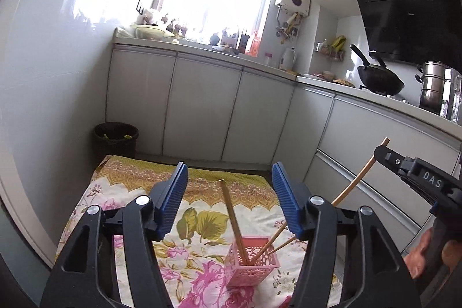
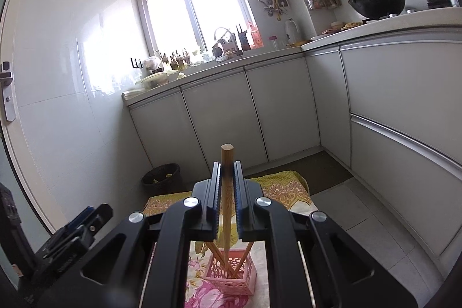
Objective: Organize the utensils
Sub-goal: 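Lower both chopsticks into the pink basket and open both tools, then withdraw both open tools from the basket back toward the pile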
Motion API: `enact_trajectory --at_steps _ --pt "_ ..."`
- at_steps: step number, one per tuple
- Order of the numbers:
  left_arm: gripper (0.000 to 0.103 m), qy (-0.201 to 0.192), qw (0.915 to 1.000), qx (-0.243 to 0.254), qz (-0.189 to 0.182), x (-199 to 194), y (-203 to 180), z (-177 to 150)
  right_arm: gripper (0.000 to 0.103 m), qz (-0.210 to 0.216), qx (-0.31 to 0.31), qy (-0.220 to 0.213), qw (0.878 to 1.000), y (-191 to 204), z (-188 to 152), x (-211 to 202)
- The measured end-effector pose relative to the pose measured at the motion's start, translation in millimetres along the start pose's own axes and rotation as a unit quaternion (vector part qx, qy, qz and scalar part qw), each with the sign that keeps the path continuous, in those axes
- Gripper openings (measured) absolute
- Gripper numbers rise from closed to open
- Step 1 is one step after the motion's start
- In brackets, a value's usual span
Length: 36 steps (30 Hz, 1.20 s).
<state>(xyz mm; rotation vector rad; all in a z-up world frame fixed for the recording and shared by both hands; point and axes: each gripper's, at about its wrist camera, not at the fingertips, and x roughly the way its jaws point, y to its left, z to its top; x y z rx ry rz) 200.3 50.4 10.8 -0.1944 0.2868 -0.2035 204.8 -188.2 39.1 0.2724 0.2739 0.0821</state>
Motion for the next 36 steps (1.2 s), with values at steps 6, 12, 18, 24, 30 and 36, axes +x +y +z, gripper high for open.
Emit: enact_trajectory --at_steps 6,12,18,24,30,36 --pt "0.060 0.025 0.9994 -0.019 0.014 6 25 -12 0.008 -0.012 -0.017 0.024 1.000 11 -24 26" --pt "0.060 0.037 0.9987 -0.028 0.022 6 36 -15 0.028 -0.024 -0.025 0.054 0.998 15 -42 42" --pt "0.065 0.033 0.9990 -0.023 0.018 -6 32 -11 0.060 -0.052 -0.009 0.021 0.998 12 -22 12" --pt "0.076 0.035 0.9992 -0.011 0.015 -18 19 -11 0.092 -0.085 0.010 -0.021 0.996 4 -13 -37" --pt "0.094 0.035 0.9992 0.001 0.021 -31 8 -15 0.096 -0.133 0.024 0.002 0.991 -11 -24 -70" --pt "0.096 0.048 0.9983 0.031 0.011 -40 -12 -20 0.096 -0.164 0.035 0.036 0.985 -31 -50 -99"
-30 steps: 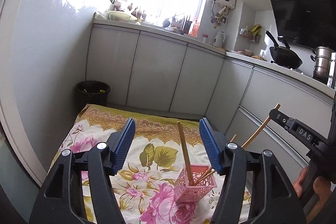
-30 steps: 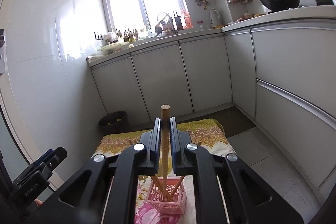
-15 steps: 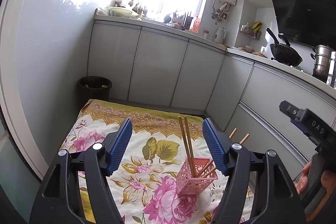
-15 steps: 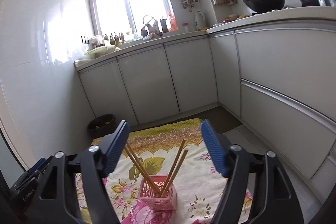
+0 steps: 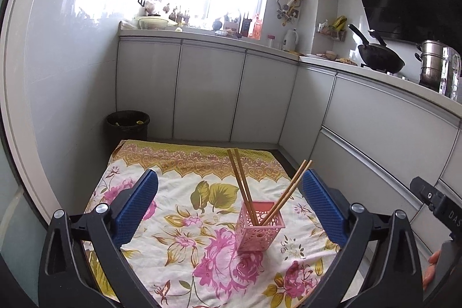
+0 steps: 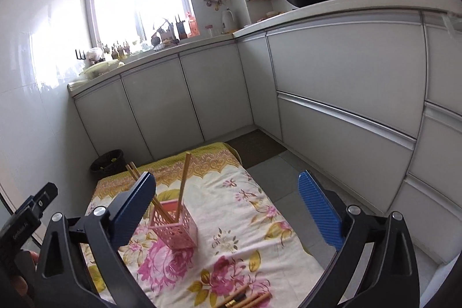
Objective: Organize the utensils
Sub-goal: 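Withdraw both open tools from the basket back toward the pile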
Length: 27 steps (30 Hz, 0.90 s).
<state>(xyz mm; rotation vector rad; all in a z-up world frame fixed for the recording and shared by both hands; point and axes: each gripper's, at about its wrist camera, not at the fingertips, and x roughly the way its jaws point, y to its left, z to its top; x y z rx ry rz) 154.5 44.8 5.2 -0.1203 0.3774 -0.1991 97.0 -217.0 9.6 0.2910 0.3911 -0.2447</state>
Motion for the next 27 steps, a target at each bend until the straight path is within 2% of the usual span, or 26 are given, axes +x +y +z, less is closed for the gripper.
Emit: enact_trajectory --at_steps 6,15,17,19,21,22,24,25,27 --pt "0.096 0.016 0.9995 0.026 -0.006 -5 -19 -9 0.096 -0.012 -0.011 0.024 1.000 -20 -25 -19" --pt "0.096 0.025 0.9979 0.059 -0.015 -23 -49 -24 0.096 -0.038 -0.034 0.003 0.999 -27 -40 -43" --pt "0.096 0.038 0.9964 0.073 -0.023 -23 -56 -29 0.096 -0.047 -0.031 -0.001 0.998 -31 -42 -46" --pt "0.096 0.070 0.9920 0.101 -0.031 -15 -66 -36 0.096 -0.057 -0.024 0.006 0.998 -39 -45 -49" --pt "0.096 0.121 0.9810 0.144 -0.046 0 -79 -47 0.096 -0.057 -0.012 0.027 0.998 -50 -50 -48" --pt "0.096 0.157 0.9707 0.173 -0.057 11 -88 -54 0.096 -0.058 -0.005 0.039 0.998 -56 -54 -48" --pt "0.096 0.202 0.9516 0.222 -0.065 27 -103 -73 0.096 -0.057 0.010 0.065 0.996 -68 -62 -46" --pt "0.096 0.228 0.9393 0.246 -0.069 36 -111 -82 0.096 -0.056 0.018 0.080 0.995 -73 -66 -45" --pt "0.096 0.273 0.9194 0.270 -0.087 52 -122 -99 0.096 -0.052 0.039 0.110 0.992 -86 -76 -42"
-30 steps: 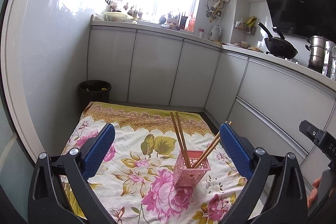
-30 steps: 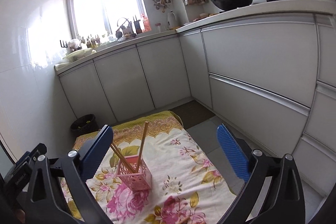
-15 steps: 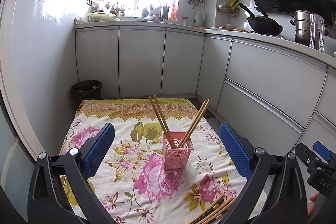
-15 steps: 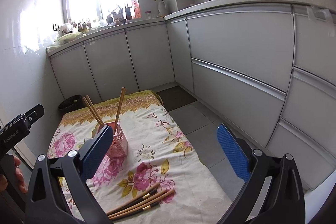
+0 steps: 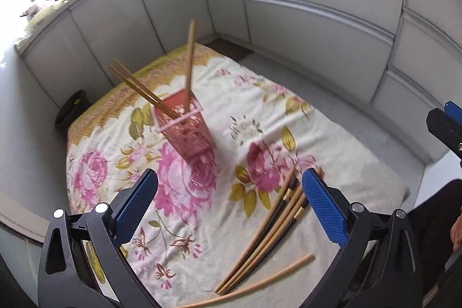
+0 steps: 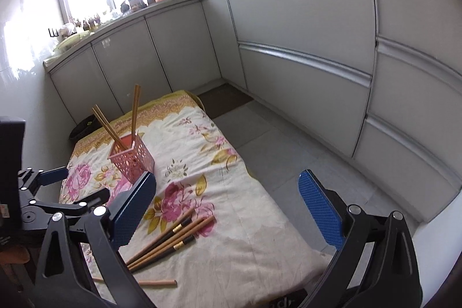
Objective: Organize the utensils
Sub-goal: 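Withdraw both open tools from the basket back toward the pile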
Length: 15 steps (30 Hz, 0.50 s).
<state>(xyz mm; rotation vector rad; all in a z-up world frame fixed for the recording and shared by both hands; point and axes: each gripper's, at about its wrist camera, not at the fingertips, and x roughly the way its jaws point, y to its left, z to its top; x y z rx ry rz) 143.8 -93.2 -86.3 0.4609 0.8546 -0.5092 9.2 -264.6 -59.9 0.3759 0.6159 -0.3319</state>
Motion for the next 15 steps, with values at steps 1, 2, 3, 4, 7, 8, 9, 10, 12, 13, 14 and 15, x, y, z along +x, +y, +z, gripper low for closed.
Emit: enact_trajectory --at_steps 1,2,3,4,7,8,9,10,12,13,14,15 --pt "0.096 0.025 0.9995 0.016 -0.013 13 -6 1 0.096 0.004 0.010 0.019 1.000 -7 -4 4" --pt "0.096 0.051 0.9980 0.033 -0.020 25 -12 0 0.096 0.006 0.018 0.035 0.999 -12 -9 8" --pt "0.096 0.077 0.9955 0.049 -0.024 39 -19 2 0.096 0.006 0.027 0.052 0.998 -19 -13 12" --pt "0.096 0.102 0.9924 0.064 -0.028 52 -25 1 0.096 0.009 0.037 0.068 0.997 -25 -18 16" --pt "0.096 0.168 0.9813 0.086 -0.039 87 -36 2 0.096 0.016 0.063 0.108 0.992 -40 -30 29" --pt "0.096 0.183 0.9782 0.087 -0.044 97 -39 4 0.096 0.018 0.070 0.120 0.990 -44 -33 33" --pt "0.096 0.196 0.9754 0.087 -0.049 105 -41 6 0.096 0.021 0.078 0.129 0.988 -47 -35 37" --pt "0.096 0.206 0.9732 0.086 -0.053 112 -44 7 0.096 0.024 0.085 0.137 0.987 -51 -37 40" --pt "0.096 0.226 0.9688 0.080 -0.064 127 -47 11 0.096 0.028 0.096 0.150 0.984 -56 -39 45" --pt "0.093 0.235 0.9667 0.072 -0.070 134 -48 13 0.096 0.029 0.099 0.156 0.982 -58 -40 47" --pt "0.089 0.247 0.9639 0.062 -0.079 141 -48 15 0.096 0.029 0.101 0.161 0.981 -59 -41 49" --pt "0.081 0.259 0.9603 0.048 -0.090 148 -47 16 0.096 0.028 0.103 0.166 0.980 -61 -41 51"
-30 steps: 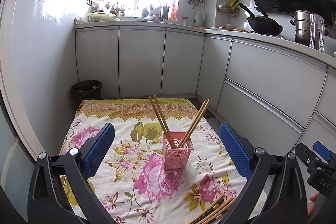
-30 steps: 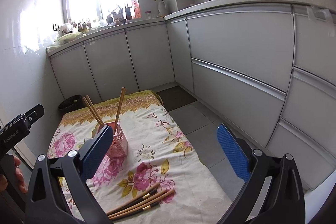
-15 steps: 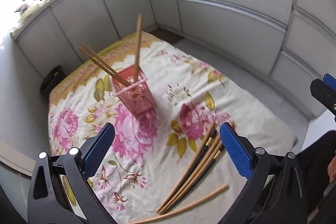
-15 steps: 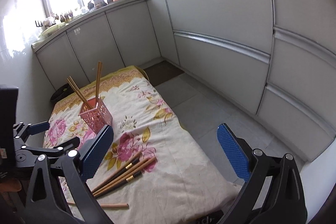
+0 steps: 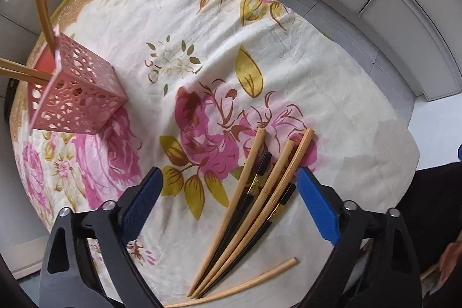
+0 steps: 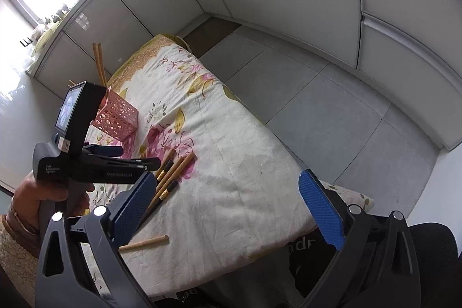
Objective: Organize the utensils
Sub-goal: 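Withdraw both open tools from the basket back toward the pile, then grasp a wooden chopstick with the left tool while the right tool grasps one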
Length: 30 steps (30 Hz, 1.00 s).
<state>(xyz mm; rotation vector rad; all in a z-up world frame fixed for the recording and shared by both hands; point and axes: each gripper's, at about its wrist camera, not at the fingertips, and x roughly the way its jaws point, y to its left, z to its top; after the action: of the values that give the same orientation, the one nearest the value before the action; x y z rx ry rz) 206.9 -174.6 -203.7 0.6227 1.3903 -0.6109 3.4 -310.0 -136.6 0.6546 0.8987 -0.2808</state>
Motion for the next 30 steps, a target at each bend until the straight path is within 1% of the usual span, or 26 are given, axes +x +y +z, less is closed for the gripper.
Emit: enact_trajectory --at_steps 1,2,3,5,6,7,9,12,15,16,17,20,23,26,27,28,30 --pt "0.074 0.009 0.9998 -0.009 -0.013 4 1 4 0.096 -0.001 0.003 0.005 1.000 -2 1 2" --pt "0.070 0.013 0.9996 -0.012 -0.023 7 2 7 0.096 -0.001 0.006 0.009 1.000 -3 1 5" --pt "0.063 0.015 0.9994 -0.014 -0.027 11 3 9 0.096 -0.001 0.009 0.013 1.000 -5 2 6" --pt "0.055 0.022 0.9991 -0.014 -0.033 18 3 12 0.096 -0.001 0.016 0.021 1.000 -8 4 11" --pt "0.048 0.026 0.9989 -0.013 -0.036 21 3 13 0.096 -0.002 0.018 0.025 1.000 -8 4 13" --pt "0.044 0.027 0.9989 -0.012 -0.037 23 3 13 0.096 -0.001 0.019 0.029 0.999 -9 4 15" --pt "0.044 0.026 0.9985 -0.016 -0.046 27 5 15 0.096 -0.002 0.021 0.035 0.999 -9 5 19" --pt "0.037 0.020 0.9982 -0.020 -0.054 29 8 18 0.096 -0.004 0.019 0.041 0.999 -7 5 23" --pt "0.027 0.016 0.9992 -0.008 -0.035 29 9 19 0.096 -0.006 0.015 0.047 0.999 -3 5 28" --pt "0.025 0.014 0.9992 -0.008 -0.037 29 10 18 0.096 -0.008 0.014 0.047 0.999 -2 6 29" --pt "0.025 0.012 0.9989 -0.014 -0.043 29 14 16 0.096 -0.011 0.014 0.046 0.999 0 6 30" --pt "0.025 0.011 0.9951 -0.052 -0.083 30 35 20 0.096 -0.010 0.012 0.051 0.999 5 7 36" --pt "0.025 0.006 0.9929 -0.073 -0.094 30 43 22 0.096 -0.004 0.011 0.068 0.998 10 5 43" --pt "0.024 -0.006 0.9943 -0.075 -0.075 29 46 20 0.096 -0.005 0.011 0.080 0.997 12 2 49" --pt "0.017 -0.011 0.9957 -0.070 -0.060 28 46 20 0.096 -0.006 0.011 0.082 0.997 12 1 50" --pt "0.013 -0.016 0.9971 -0.062 -0.041 29 44 19 0.096 -0.007 0.010 0.082 0.997 13 1 50" --pt "0.013 -0.020 0.9979 -0.047 -0.039 30 43 17 0.096 -0.010 0.009 0.080 0.997 14 2 49"
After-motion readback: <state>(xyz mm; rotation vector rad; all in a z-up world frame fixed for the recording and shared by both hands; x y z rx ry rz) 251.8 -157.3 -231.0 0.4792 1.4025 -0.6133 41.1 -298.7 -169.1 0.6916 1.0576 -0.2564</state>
